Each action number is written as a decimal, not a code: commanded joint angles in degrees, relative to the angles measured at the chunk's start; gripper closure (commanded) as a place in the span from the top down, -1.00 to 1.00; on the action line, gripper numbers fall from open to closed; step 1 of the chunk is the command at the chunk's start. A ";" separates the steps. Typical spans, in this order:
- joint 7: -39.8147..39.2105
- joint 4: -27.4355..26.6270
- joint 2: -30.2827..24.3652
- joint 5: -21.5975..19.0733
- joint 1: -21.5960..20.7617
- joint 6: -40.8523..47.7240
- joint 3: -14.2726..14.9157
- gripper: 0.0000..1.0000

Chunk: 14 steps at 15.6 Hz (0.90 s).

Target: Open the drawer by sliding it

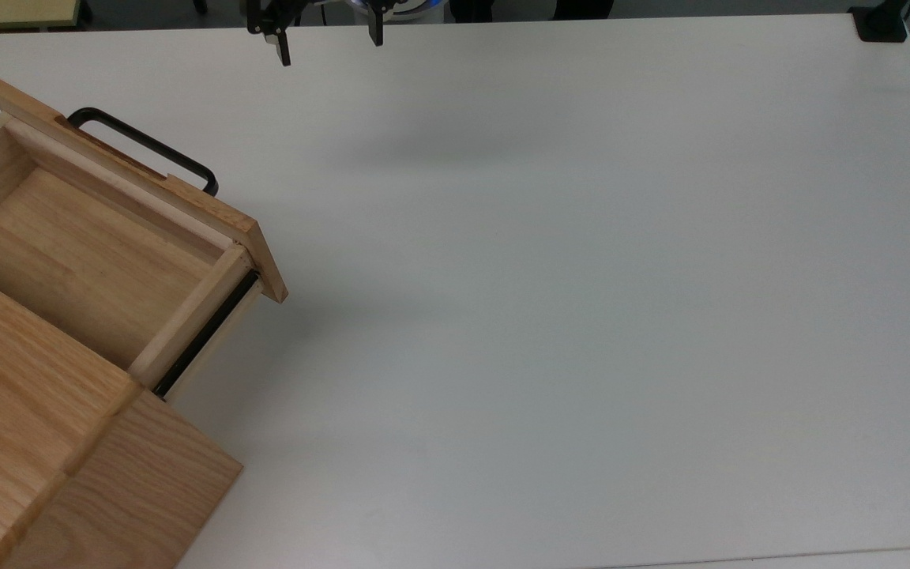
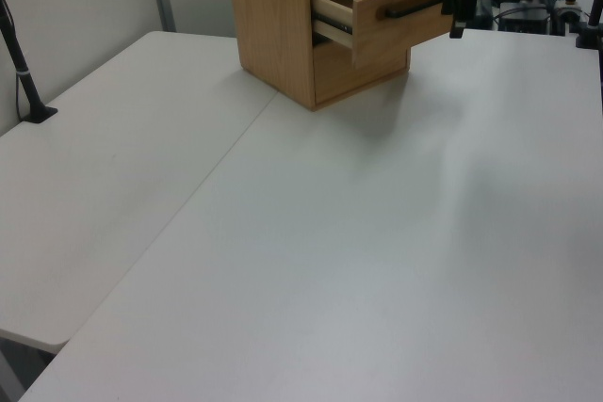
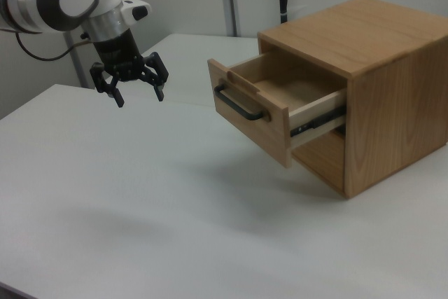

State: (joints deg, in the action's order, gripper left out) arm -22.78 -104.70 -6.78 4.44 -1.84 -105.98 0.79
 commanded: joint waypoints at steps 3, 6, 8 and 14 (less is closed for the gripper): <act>34.74 14.70 8.45 -0.48 0.34 14.31 -0.97 1.00; 34.74 14.70 8.45 -0.57 0.34 14.31 -1.06 1.00; 34.74 14.70 8.45 -0.57 0.34 14.22 -1.06 1.00; 33.95 14.61 8.45 -0.48 0.34 14.22 -1.06 1.00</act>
State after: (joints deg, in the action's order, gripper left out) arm -21.06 -104.39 -6.52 4.24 -1.70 -105.37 0.81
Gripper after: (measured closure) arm 0.000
